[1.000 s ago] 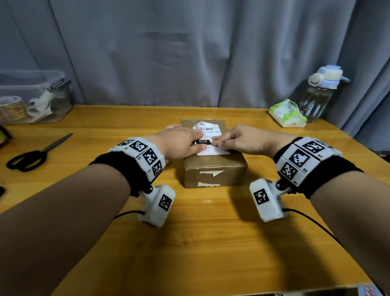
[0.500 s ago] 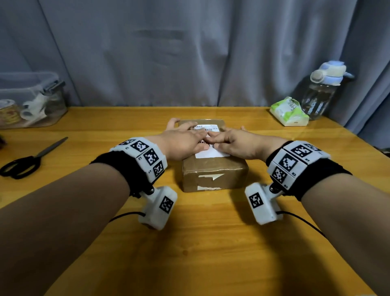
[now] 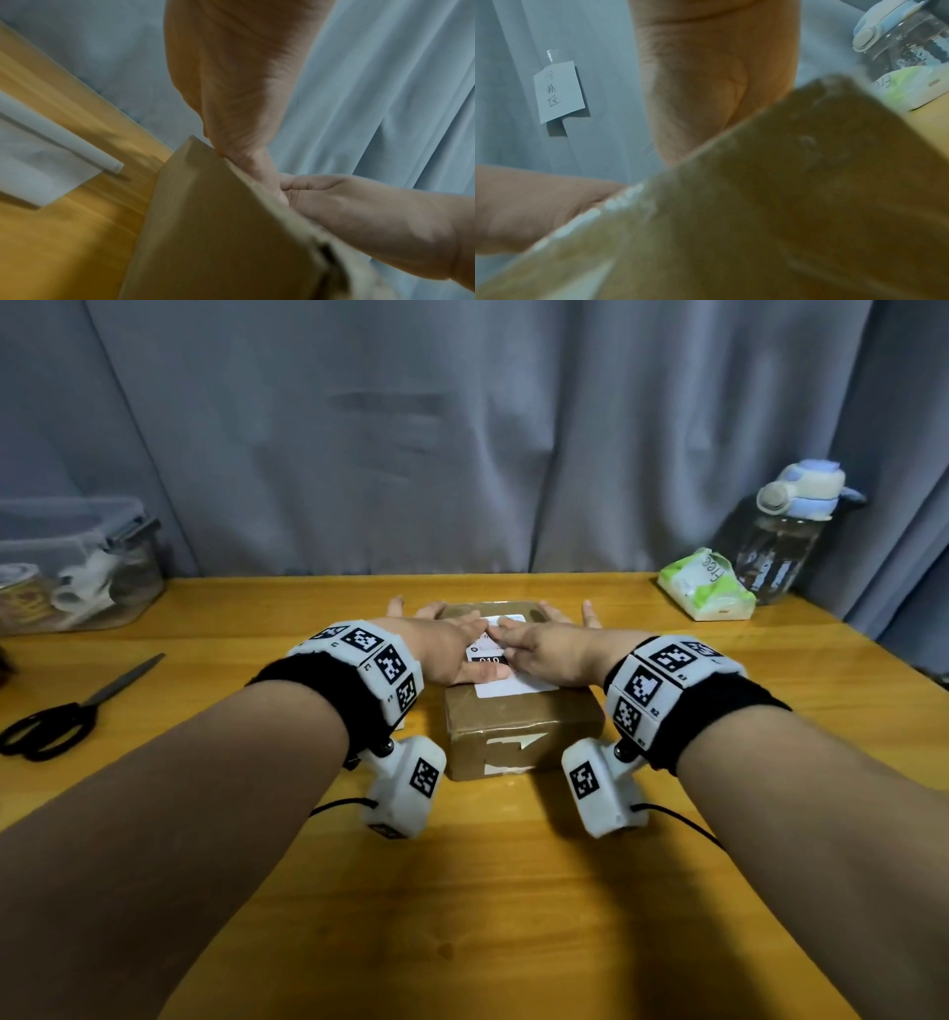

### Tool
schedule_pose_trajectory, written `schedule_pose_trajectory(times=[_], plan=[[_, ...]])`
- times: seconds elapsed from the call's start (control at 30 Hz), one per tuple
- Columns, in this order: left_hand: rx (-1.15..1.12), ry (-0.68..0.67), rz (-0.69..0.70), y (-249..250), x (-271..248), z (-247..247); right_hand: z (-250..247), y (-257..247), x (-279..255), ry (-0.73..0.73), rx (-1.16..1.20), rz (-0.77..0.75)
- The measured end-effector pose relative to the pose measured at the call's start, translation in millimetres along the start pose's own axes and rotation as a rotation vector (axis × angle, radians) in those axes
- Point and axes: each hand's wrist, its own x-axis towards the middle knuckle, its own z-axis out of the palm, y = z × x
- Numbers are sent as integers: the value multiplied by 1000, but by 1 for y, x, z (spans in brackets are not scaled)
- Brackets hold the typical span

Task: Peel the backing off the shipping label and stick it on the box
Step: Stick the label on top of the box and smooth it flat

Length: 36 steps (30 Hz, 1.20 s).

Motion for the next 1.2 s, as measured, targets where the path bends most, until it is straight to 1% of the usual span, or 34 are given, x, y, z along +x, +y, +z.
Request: schedule_pose_trajectory(times=[0.13, 0.23, 0.3, 0.43, 0.57, 0.7, 0.77, 0.87, 0.93, 1.0, 1.07, 1.2], plan=[[23, -4, -40, 1, -1, -3, -2, -3, 3, -7, -2, 49], [5, 3, -70, 1, -1, -2, -2, -3, 4, -25, 37, 41], [-13, 18, -81, -1, 0, -2, -2, -1, 2, -12, 44, 37], [-69, 55, -111, -4, -2, 1, -3, -1, -2, 7, 23, 79], [-152, 100, -123, -6, -4, 7, -2, 11, -3, 12, 23, 120], [-248, 98, -177, -6, -6, 12, 1, 19, -3, 0, 28, 176], [-275, 99, -189, -7, -4, 11, -3, 15, -2, 26, 12, 134], [-307, 98, -128, -9, 1, 12, -7, -1, 2, 37, 50, -58], [-360, 56, -70, -14, 3, 14, -5, -11, 9, -13, 72, -107], [-388, 8, -29, -22, 4, 14, -1, -16, 15, -43, 127, -104], [-372, -19, -13, -28, 5, 12, 0, -14, 20, -43, 156, -89], [-348, -24, -14, -29, 4, 12, -4, 4, 25, -13, 98, 32]])
